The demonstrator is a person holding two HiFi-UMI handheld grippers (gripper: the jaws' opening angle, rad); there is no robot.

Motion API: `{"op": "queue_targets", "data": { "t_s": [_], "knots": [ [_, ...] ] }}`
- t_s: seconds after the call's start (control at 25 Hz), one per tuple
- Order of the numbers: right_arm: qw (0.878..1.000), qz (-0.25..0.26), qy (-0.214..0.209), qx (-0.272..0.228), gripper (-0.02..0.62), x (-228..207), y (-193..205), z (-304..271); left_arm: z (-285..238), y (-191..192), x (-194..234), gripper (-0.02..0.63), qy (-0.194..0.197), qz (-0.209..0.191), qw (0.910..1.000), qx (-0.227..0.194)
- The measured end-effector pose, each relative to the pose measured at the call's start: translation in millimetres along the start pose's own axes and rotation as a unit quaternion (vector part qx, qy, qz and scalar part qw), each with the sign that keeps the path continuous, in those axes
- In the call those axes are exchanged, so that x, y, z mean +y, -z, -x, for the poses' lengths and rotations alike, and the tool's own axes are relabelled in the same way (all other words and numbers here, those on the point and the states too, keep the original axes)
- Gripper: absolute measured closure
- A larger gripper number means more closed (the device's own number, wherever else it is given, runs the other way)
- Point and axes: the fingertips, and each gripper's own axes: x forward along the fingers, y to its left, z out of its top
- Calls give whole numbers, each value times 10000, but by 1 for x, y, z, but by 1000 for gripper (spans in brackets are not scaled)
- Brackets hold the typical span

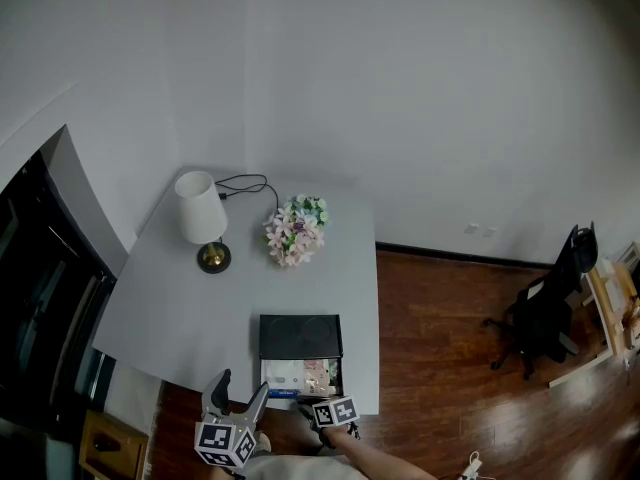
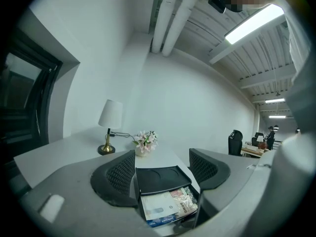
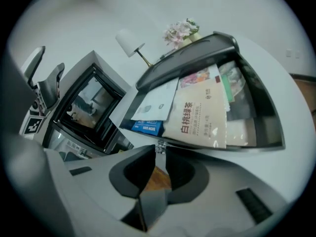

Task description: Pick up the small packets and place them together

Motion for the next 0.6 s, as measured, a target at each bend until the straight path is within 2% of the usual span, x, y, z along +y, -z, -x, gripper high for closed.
{"op": "queue_targets", "data": {
  "t_s": [0.24,0.32,0.44,0.52,0.56,0.6],
  "knots": [
    [10000,-11,53,-24,531,2,-5,8,0,10,-3,256,17,31,9999,115],
    [9995,-92,288,1,531,2,-5,14,0,10,-4,256,30,6,9999,116],
    [9977,151,658,-19,529,3,-4,24,-3,7,-5,256,44,-77,9999,88],
    [9980,217,598,-34,534,6,-2,28,-5,6,-7,256,40,-109,9999,61],
    [9985,201,506,-28,490,8,1,29,-6,5,-7,256,43,-122,9999,55],
    [9991,181,374,-43,486,11,2,32,-7,5,-9,256,50,-135,9999,48]
  ]
}}
